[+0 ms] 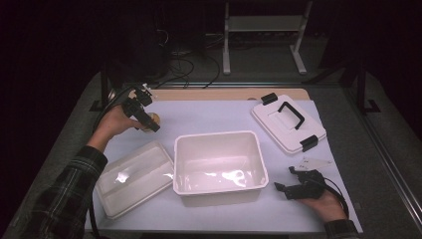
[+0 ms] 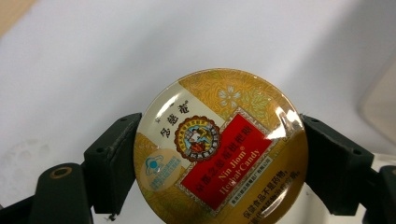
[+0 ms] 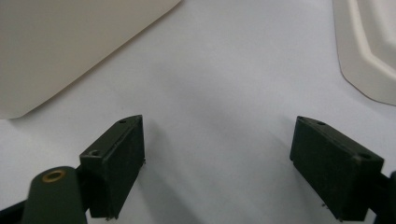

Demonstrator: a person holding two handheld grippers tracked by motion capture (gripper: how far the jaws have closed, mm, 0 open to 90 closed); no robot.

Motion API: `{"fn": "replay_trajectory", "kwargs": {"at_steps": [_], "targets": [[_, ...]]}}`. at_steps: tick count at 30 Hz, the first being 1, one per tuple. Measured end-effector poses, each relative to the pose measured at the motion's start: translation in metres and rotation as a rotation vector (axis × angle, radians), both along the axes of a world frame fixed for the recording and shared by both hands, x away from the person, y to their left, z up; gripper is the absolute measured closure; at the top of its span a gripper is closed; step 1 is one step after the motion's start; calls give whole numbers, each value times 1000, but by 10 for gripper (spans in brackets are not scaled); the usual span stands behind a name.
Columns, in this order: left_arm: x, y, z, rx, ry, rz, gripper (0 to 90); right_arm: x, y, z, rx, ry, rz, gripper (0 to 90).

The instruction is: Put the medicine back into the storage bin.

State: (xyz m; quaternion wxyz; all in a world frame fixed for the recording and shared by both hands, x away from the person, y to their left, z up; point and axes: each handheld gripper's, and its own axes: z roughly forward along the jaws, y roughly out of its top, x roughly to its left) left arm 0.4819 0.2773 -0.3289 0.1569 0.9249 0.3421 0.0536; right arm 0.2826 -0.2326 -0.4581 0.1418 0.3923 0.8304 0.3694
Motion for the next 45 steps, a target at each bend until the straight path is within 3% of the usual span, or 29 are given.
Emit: {"fn": "replay_trajectory", "kwargs": {"at_steps": [8, 12, 23, 35, 45], "targets": [[-26, -21, 32, -13, -35, -105, 195, 0, 0, 0, -2, -5, 2, 172], [-45, -38, 46, -23, -46, -182, 195, 0, 0, 0, -1, -3, 2, 172], [-79, -67, 64, -20, -73, -313, 195, 0, 1, 0, -3, -4, 1, 172], [-110, -101, 70, -41, -75, -455, 195, 0, 0, 0, -3, -4, 1, 172], [-126, -128, 56, -30, -56, -536, 195, 0, 0, 0, 0, 0, 0, 172]]}}
